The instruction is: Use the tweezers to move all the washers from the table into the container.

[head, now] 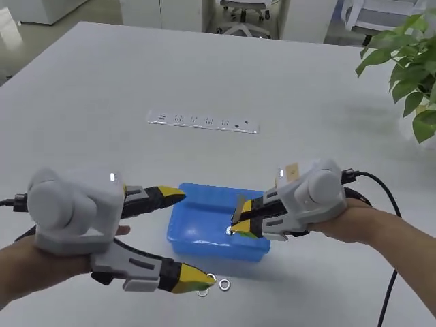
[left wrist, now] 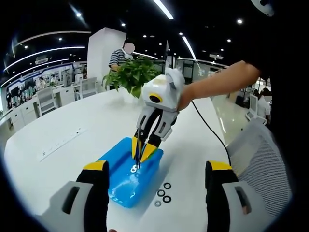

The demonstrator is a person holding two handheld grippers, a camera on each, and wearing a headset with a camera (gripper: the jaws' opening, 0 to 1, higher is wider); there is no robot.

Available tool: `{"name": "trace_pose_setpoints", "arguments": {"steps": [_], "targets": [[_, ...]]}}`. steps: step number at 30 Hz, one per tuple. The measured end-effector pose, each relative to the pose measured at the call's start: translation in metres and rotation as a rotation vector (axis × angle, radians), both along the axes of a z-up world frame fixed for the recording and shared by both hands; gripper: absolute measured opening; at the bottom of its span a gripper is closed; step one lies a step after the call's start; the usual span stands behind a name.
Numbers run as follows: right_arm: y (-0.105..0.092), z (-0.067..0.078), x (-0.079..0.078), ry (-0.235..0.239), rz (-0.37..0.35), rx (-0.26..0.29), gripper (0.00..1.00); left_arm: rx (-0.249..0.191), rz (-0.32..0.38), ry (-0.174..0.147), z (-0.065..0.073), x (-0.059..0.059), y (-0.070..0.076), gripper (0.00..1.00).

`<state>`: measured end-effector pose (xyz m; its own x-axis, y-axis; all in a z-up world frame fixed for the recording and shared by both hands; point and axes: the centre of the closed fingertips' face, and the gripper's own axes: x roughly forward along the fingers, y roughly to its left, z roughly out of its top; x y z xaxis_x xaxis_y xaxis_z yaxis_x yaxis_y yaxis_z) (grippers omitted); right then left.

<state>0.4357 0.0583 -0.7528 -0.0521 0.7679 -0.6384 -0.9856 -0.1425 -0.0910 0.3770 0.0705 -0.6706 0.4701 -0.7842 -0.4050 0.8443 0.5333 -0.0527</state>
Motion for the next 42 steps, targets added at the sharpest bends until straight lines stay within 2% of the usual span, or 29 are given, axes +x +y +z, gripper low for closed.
{"name": "trace_pose_setpoints", "arguments": {"steps": [11,18,22,26,34,42], "targets": [[0.000,-0.013,0.002,0.019,0.009,-0.020,0.09,0.015,-0.024,-0.016,-0.004,0.027,-0.005,0.69],[0.001,-0.016,0.001,0.026,0.014,-0.021,0.09,0.034,-0.051,-0.025,-0.010,0.043,-0.010,0.44],[0.001,-0.016,0.001,0.026,0.017,-0.021,0.09,0.049,-0.075,-0.032,-0.015,0.050,-0.015,0.36],[0.002,-0.016,0.002,0.023,0.021,-0.021,0.09,0.071,-0.094,-0.036,-0.020,0.056,-0.019,0.28],[0.003,-0.016,0.001,0.012,0.034,-0.024,0.09,0.121,-0.122,-0.064,-0.029,0.067,-0.024,0.15],[0.004,-0.016,0.001,0.005,0.046,-0.028,0.09,0.125,-0.151,-0.073,-0.030,0.069,-0.029,0.07]]}}
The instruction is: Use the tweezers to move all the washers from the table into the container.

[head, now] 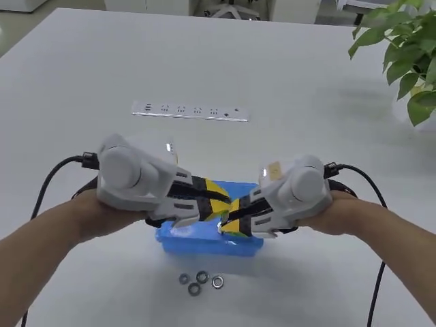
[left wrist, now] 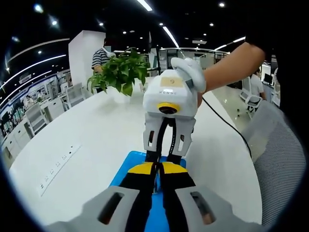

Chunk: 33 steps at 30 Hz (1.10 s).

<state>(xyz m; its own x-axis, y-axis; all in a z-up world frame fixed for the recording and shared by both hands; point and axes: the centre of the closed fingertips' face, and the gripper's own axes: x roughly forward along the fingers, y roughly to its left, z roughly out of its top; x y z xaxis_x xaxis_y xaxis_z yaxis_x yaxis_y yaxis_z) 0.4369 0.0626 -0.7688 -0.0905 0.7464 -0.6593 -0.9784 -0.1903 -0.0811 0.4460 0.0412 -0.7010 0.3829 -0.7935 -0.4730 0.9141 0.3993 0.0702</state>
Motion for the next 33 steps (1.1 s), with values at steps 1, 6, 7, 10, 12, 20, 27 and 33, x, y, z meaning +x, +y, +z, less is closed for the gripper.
{"name": "trace_pose_setpoints", "arguments": {"steps": [1,6,7,10,12,20,27,33], "targets": [[0.000,0.000,0.000,0.000,0.000,0.000,0.09,-0.001,-0.002,0.002,0.000,0.000,0.000,0.07],[0.000,0.000,0.000,0.000,0.000,0.000,0.10,0.002,-0.014,-0.004,0.000,-0.002,-0.002,0.06],[-0.001,0.000,0.000,-0.002,0.001,0.000,0.10,0.002,-0.018,-0.005,0.001,-0.002,-0.004,0.06],[-0.001,0.001,0.000,-0.005,0.001,-0.002,0.11,0.011,-0.033,-0.019,0.002,-0.004,-0.006,0.05],[-0.002,0.001,0.000,-0.008,0.000,-0.002,0.11,0.013,-0.043,-0.024,0.003,-0.006,-0.008,0.05],[-0.002,0.005,-0.001,-0.009,-0.010,0.001,0.12,0.014,-0.043,-0.020,0.009,-0.007,-0.011,0.05],[-0.003,0.013,-0.002,-0.006,-0.031,0.011,0.16,0.004,-0.039,-0.016,0.013,-0.009,-0.010,0.05],[-0.005,0.019,-0.004,0.005,-0.060,0.020,0.20,-0.002,-0.023,-0.026,0.020,-0.010,-0.009,0.05]]}}
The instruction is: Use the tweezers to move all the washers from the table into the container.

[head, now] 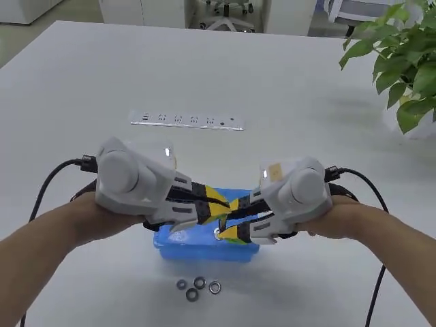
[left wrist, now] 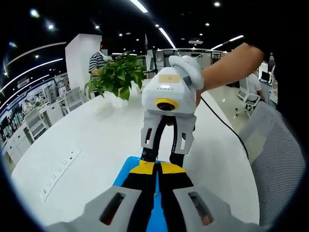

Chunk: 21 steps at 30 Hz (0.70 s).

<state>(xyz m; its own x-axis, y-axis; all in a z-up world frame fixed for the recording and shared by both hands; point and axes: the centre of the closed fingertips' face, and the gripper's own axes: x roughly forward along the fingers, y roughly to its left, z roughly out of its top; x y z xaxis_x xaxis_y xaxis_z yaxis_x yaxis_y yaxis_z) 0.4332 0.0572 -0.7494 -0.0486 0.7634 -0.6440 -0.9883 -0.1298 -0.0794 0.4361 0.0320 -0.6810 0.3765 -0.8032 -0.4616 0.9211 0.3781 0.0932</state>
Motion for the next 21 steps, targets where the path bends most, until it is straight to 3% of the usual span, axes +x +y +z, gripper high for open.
{"name": "trace_pose_setpoints", "arguments": {"steps": [10,21], "targets": [[-0.011,0.014,-0.007,0.007,-0.051,0.006,0.29,-0.025,0.029,0.006,0.010,-0.003,0.009,0.05],[-0.033,0.026,-0.009,0.003,-0.137,0.020,0.43,-0.018,0.025,0.000,0.023,-0.016,0.004,0.05]]}}
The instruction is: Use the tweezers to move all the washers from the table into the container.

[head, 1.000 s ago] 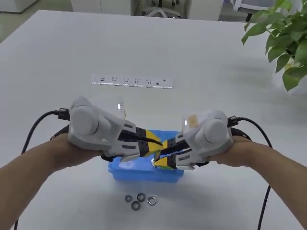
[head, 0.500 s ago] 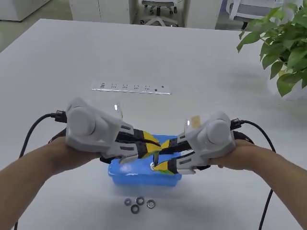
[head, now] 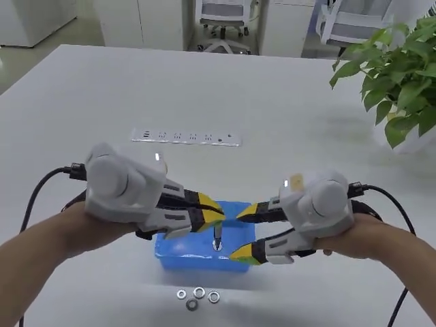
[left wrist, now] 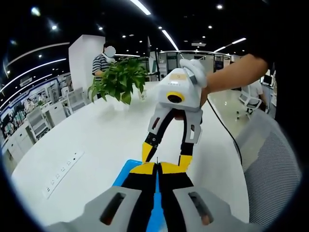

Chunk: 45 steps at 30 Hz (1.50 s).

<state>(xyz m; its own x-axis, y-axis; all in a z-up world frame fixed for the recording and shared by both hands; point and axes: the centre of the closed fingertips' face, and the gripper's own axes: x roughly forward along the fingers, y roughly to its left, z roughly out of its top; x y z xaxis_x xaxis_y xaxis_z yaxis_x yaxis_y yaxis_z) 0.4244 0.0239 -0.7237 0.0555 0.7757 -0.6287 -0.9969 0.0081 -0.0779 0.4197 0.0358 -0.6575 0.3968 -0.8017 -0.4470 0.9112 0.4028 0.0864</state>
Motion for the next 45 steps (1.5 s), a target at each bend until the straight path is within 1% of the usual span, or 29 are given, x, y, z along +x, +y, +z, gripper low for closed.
{"name": "trace_pose_setpoints", "arguments": {"steps": [4,8,16,17,18,19,22,26,32,34,38,42,45], "targets": [[-0.008,0.004,-0.003,0.007,-0.033,0.013,0.50,0.001,-0.003,0.001,0.004,-0.005,-0.002,0.05],[-0.015,0.006,-0.006,0.010,-0.064,0.021,0.57,0.001,-0.006,0.008,0.006,-0.011,-0.003,0.05],[-0.023,0.008,-0.013,0.027,-0.112,0.042,0.73,0.005,-0.010,-0.003,0.011,-0.020,-0.005,0.05],[-0.024,0.008,-0.014,0.031,-0.120,0.045,0.75,0.001,-0.012,0.000,0.012,-0.021,-0.006,0.05],[-0.025,0.008,-0.015,0.032,-0.123,0.045,0.76,-0.001,-0.015,0.003,0.013,-0.022,-0.006,0.05],[-0.026,0.007,-0.016,0.031,-0.126,0.045,0.78,0.003,-0.015,-0.005,0.014,-0.023,-0.006,0.05],[-0.029,0.007,-0.020,0.030,-0.129,0.047,0.78,-0.001,-0.021,-0.001,0.014,-0.028,-0.008,0.05],[-0.032,0.008,-0.024,0.027,-0.135,0.055,0.80,0.000,-0.031,0.002,0.012,-0.034,-0.010,0.05],[-0.033,0.011,-0.028,0.033,-0.148,0.077,0.87,0.000,-0.041,0.011,0.007,-0.041,-0.013,0.05],[-0.033,0.011,-0.029,0.034,-0.153,0.083,0.90,0.001,-0.043,0.013,0.005,-0.042,-0.013,0.05],[-0.033,0.010,-0.030,0.036,-0.172,0.091,1.00,0.009,-0.051,0.019,-0.001,-0.047,-0.014,0.05],[-0.034,0.007,-0.032,0.032,-0.179,0.086,1.00,0.012,-0.055,0.029,-0.009,-0.050,-0.013,0.05],[-0.036,0.004,-0.037,0.042,-0.173,0.081,1.00,0.014,-0.058,0.036,-0.013,-0.052,-0.013,0.05]]}}
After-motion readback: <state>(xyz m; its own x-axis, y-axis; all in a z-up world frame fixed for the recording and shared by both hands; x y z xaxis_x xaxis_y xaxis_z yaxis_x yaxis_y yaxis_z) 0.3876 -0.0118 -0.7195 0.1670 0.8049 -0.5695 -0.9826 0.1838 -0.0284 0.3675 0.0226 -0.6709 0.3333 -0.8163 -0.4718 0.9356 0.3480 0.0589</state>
